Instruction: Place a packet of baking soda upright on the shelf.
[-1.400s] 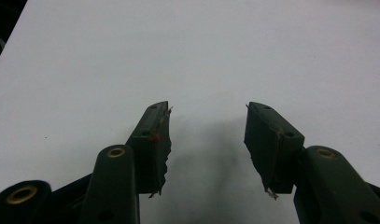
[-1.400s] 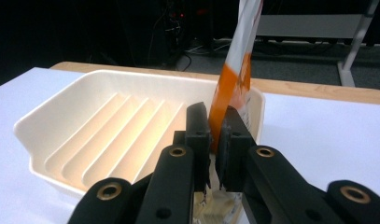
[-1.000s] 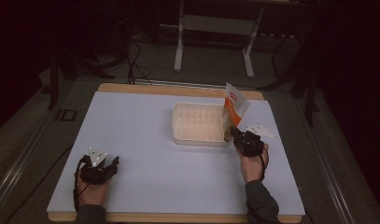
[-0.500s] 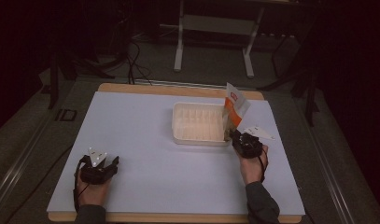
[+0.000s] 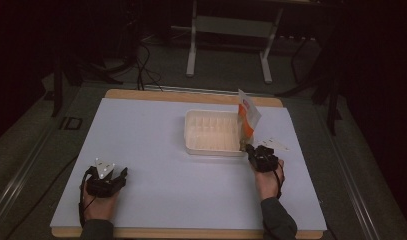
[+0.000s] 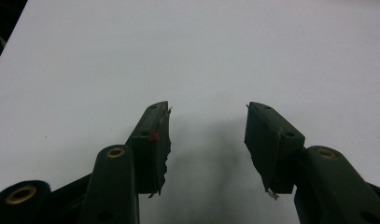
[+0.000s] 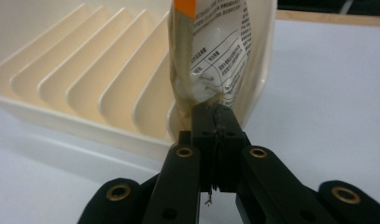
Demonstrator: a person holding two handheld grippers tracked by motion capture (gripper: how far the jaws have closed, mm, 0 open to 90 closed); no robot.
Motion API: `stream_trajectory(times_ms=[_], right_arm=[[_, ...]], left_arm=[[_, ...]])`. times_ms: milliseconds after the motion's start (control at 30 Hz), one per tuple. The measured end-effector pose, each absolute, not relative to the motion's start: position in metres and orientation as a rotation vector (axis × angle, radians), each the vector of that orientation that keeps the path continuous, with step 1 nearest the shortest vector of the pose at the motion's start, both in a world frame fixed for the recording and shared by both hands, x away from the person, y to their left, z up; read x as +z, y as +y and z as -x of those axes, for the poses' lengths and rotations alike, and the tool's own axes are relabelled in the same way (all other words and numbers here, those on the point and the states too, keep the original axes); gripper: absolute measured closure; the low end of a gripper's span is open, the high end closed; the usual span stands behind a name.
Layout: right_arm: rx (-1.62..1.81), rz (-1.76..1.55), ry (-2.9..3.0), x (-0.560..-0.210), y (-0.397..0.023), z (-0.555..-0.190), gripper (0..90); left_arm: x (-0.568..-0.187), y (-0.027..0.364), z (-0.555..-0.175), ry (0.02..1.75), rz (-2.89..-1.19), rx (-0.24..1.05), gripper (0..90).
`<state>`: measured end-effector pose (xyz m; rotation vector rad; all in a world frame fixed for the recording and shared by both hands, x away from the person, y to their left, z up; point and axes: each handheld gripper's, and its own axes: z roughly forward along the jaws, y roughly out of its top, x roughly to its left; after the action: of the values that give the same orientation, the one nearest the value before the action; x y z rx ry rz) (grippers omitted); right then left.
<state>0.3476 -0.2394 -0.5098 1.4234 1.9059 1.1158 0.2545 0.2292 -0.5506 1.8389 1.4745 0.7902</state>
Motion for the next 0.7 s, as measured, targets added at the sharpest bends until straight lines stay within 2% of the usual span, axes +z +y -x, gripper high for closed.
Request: stream_trajectory(times_ms=[300,567,700], right_arm=[[1.014,-1.402,1.949,-0.511,-0.232,-0.358,86.7],[1.078,-1.328,1.945,-0.502,-0.234,-0.343,68.4],[1.120,-1.301,1.886,-0.487,-0.233,-0.342,69.1]], left_arm=[[-0.551,0.229,-0.254,1.474,-1.840,0.789,49.8],[-0.551,0.229,-0.255,1.475,-1.852,0.790,49.8],[-0.551,0.229,-0.255,1.476,-1.849,0.790,49.8]])
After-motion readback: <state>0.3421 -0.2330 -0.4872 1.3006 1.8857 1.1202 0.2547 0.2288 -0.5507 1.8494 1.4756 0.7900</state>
